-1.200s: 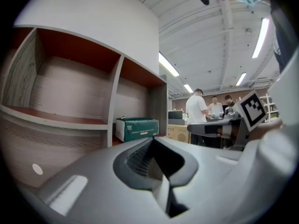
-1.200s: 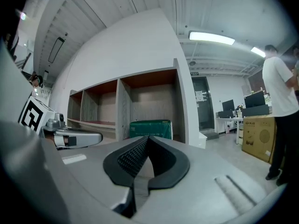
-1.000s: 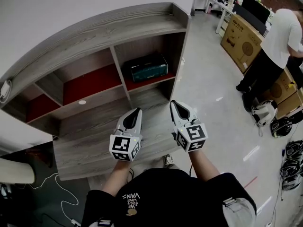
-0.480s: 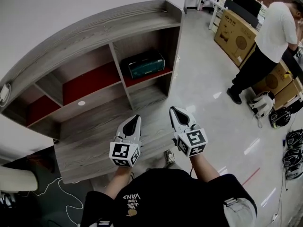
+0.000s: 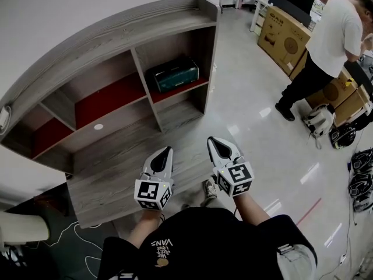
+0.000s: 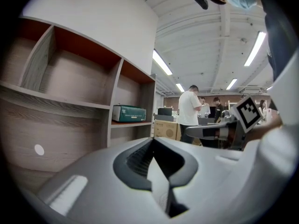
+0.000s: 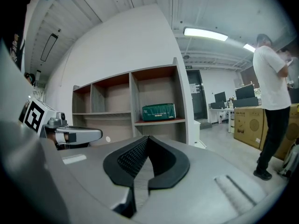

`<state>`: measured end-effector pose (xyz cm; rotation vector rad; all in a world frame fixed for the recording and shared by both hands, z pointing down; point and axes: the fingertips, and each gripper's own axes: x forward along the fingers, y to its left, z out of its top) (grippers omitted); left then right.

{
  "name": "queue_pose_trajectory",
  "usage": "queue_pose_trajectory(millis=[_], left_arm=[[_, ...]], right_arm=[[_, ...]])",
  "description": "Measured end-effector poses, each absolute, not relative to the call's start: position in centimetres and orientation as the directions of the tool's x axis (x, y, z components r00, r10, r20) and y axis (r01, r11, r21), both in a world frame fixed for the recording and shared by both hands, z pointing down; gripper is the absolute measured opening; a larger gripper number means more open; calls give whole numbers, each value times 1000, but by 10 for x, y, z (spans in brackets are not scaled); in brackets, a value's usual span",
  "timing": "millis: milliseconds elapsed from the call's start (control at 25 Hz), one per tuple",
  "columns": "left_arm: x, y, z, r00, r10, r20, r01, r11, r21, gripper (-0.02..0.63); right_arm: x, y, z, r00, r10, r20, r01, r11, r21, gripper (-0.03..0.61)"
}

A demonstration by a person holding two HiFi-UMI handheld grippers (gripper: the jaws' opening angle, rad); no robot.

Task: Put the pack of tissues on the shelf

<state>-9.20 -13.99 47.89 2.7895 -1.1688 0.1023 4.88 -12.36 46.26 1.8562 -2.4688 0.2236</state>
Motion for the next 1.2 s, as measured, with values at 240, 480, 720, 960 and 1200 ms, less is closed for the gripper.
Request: queue_pose_trajectory(millis=[240,480,720,960,1200], left_arm=[[-96,-129,487,711,-692,124,-702,-708,77,52],[-99,-125,489,707,-696,127,-707,-702,87,52],[-98,-123,489,707,-697,118,-707,-701,91,52],[-95,-121,488,708,-698,110,-706,-701,97,52],[-93,-119,489,703,-701,116,-711,-696,101,52]], right_arm=[[45,-114,470,-278,-948,155,-959,263,-105,5],[41,-109,473,-286,-945,157,-957,273,-96,5],[44,-109,473,-272,-951,150,-961,259,-98,5],[48,-109,470,-261,-954,144,-963,248,-101,5],[50,-109,468,-260,-955,140,-963,247,-105,5]])
